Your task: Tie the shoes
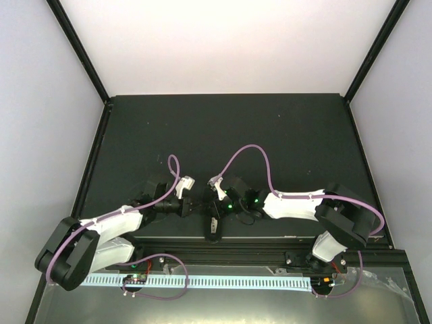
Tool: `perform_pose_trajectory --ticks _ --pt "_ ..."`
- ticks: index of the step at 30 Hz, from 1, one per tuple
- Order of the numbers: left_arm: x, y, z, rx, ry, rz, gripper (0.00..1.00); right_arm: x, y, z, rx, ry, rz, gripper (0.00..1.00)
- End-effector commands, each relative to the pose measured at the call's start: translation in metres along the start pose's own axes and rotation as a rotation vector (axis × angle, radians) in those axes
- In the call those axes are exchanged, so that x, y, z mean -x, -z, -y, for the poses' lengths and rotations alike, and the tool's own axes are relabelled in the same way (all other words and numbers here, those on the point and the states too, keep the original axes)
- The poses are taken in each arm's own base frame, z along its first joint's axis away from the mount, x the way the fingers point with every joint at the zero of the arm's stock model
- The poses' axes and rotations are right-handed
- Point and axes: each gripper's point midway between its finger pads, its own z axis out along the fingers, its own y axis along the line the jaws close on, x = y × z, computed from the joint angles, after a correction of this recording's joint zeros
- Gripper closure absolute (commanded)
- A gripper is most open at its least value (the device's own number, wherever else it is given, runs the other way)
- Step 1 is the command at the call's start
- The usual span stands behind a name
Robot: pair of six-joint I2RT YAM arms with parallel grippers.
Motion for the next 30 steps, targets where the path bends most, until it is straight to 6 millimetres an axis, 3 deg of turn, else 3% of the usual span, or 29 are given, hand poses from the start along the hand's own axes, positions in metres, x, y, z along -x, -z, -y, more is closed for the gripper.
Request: perform_pose_trajectory --ticks 1,4,12,17,30 --pt "0.005 0.0 0.005 -0.037 -0.019 0.016 0.98 0.009 0.007 -0.002 -0.01 0.01 0.035 0.98" --pt "0.007 0.001 0.007 -0.04 -0.014 0.03 0.98 0.012 0.013 -0.003 -0.017 0.022 0.047 0.96" --pt "0.008 0.004 0.007 -0.03 0.006 0.039 0.98 0.02 0.046 -0.009 -0.042 0.121 0.099 0.72" --pt "0.008 0.004 0.007 -0.024 0.011 0.037 0.98 0.018 0.056 -0.009 -0.111 0.206 0.094 0.65" --pt "0.006 0.001 0.002 -0.013 0.034 0.02 0.98 0.006 0.034 -0.033 -0.404 0.524 0.009 0.51"
